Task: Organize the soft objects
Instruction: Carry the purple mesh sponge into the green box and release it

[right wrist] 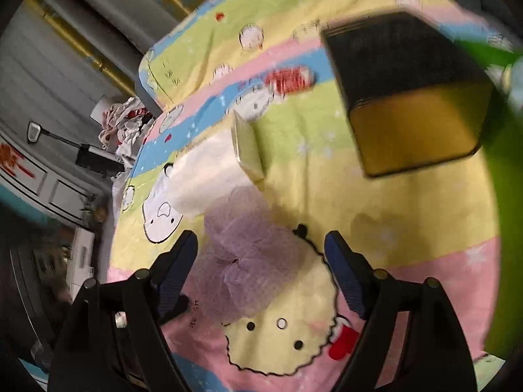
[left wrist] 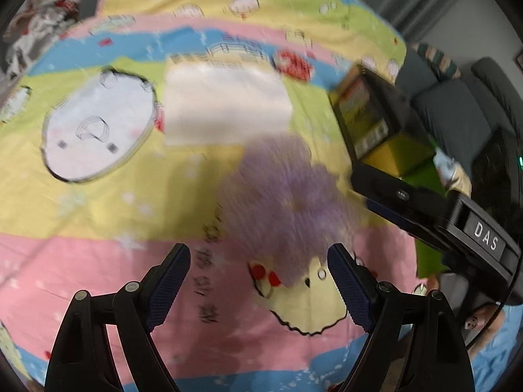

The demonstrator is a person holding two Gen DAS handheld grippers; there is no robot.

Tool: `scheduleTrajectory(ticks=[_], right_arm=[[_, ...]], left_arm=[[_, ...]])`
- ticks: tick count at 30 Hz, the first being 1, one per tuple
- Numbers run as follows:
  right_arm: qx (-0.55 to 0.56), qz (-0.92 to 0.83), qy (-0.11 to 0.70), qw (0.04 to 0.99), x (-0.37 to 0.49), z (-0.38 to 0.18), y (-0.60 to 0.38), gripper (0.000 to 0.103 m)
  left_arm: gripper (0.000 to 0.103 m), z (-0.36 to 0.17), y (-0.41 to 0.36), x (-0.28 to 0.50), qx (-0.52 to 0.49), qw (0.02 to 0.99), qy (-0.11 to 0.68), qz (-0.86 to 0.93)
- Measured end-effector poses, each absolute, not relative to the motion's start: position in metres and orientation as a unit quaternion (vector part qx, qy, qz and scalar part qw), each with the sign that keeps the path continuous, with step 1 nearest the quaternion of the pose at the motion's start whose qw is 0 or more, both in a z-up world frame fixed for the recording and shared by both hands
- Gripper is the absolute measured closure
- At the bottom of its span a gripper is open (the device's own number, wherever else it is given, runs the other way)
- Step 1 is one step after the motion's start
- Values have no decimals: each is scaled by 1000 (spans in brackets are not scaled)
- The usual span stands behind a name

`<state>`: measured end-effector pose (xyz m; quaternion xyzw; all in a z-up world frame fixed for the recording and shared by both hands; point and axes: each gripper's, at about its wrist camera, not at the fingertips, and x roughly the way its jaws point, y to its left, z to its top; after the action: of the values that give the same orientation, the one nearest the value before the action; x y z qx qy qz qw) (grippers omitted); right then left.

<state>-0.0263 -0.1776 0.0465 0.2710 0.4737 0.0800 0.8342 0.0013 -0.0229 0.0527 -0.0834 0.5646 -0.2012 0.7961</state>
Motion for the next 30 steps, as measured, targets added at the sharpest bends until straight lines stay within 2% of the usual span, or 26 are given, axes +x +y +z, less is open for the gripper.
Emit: scheduleTrajectory(ticks=[4, 7, 8, 10, 11, 13, 14, 21, 30], right_arm=[[276, 114, 496, 815, -21, 28, -158, 29], [280, 115, 514, 803, -19, 16, -151, 40], [286, 120, 517, 798, -18, 12, -150, 48], [290, 121, 517, 796, -16, 11, -151, 60], [292, 126, 517, 795, -17, 12, -153, 65], [307, 142, 514, 788, -19, 14, -153, 69], [314, 148, 511, 787, -20, 16, -155, 71], [313, 167, 442, 824, -50, 66, -176, 70], [314, 120, 309, 890, -105, 138, -247, 69]], left_arm=[[17, 34, -34, 5, -85, 780, 588, -194], [17, 27, -37, 9, -92, 787, 581, -185], [18, 28, -38, 9, -89, 793, 573, -187], [35, 30, -42, 7, -82, 801, 561, -192], [40, 32, -45, 6, -79, 804, 556, -196], [56, 37, -50, 1, -83, 805, 547, -214], [58, 40, -52, -2, -86, 806, 543, -220], [59, 93, -70, -27, -59, 848, 455, -265], [59, 162, -145, -56, -3, 867, 334, -369]])
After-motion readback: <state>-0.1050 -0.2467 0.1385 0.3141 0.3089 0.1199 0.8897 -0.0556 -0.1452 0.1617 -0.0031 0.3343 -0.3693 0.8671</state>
